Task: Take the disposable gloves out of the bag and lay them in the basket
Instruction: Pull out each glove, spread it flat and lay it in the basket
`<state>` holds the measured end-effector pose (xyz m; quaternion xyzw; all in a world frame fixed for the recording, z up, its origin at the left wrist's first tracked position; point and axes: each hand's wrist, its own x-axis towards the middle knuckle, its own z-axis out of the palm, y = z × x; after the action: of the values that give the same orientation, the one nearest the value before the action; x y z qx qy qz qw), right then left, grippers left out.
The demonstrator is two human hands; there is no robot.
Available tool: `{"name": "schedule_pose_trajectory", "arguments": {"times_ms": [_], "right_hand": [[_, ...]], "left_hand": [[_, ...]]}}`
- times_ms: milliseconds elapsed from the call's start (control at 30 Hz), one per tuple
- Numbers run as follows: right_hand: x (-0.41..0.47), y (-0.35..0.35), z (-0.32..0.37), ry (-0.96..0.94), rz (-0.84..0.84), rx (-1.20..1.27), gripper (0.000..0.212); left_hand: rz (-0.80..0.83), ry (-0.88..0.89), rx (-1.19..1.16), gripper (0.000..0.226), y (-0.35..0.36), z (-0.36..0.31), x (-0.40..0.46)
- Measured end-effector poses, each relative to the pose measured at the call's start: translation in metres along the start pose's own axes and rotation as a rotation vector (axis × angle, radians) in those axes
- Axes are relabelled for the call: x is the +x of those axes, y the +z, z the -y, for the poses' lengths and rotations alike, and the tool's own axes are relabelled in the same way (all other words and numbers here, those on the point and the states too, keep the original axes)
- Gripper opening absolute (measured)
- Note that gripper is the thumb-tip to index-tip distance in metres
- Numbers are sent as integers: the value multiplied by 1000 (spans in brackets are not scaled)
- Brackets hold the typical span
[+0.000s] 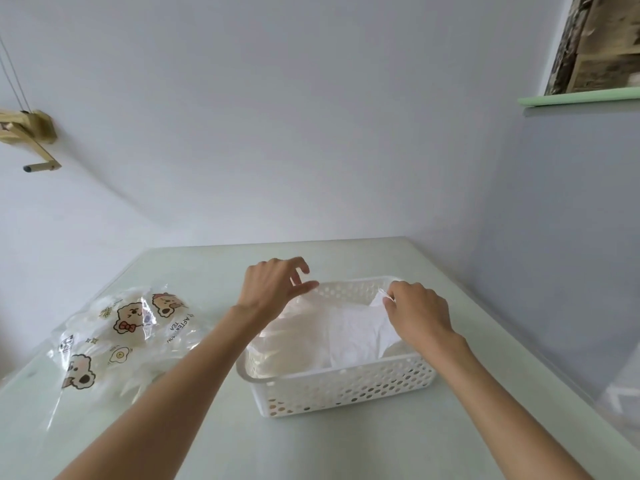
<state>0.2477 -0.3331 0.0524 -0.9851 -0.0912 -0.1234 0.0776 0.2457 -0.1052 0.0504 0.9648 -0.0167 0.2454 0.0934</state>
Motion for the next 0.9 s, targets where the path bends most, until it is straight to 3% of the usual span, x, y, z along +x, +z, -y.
{"name": "schedule_pose_trajectory", "arguments": {"times_ms": [100,167,267,333,400,467,533,767,900], "right_hand": [[-3,0,-2,29,3,53,25],[-8,-7,-6,60,-68,126,31],[-14,-17,-8,42,-164,269,29],[-12,-18,-1,-58,-30,393,26],[-7,-15,12,-164,264,347,41],[0,-9,20,-155,553,211,67],[7,-5,20,-96,718,137,80],[16,-2,16,-101,810,77,85],[9,-16,13,-127,718,145,78]], "left_hand": [[-124,-42,-133,19,-14,0,-6],[-106,-22,-164,11,-26,4,-12],[231,135,-206,31,-38,5,-27],[532,200,-142,71,-35,1,-38],[709,239,-5,98,-24,-2,-45],[770,237,137,105,-14,-3,-48],[835,190,210,104,-11,-6,-46],[976,136,293,99,-6,-12,-44],[832,101,161,102,-29,-16,-46]]}}
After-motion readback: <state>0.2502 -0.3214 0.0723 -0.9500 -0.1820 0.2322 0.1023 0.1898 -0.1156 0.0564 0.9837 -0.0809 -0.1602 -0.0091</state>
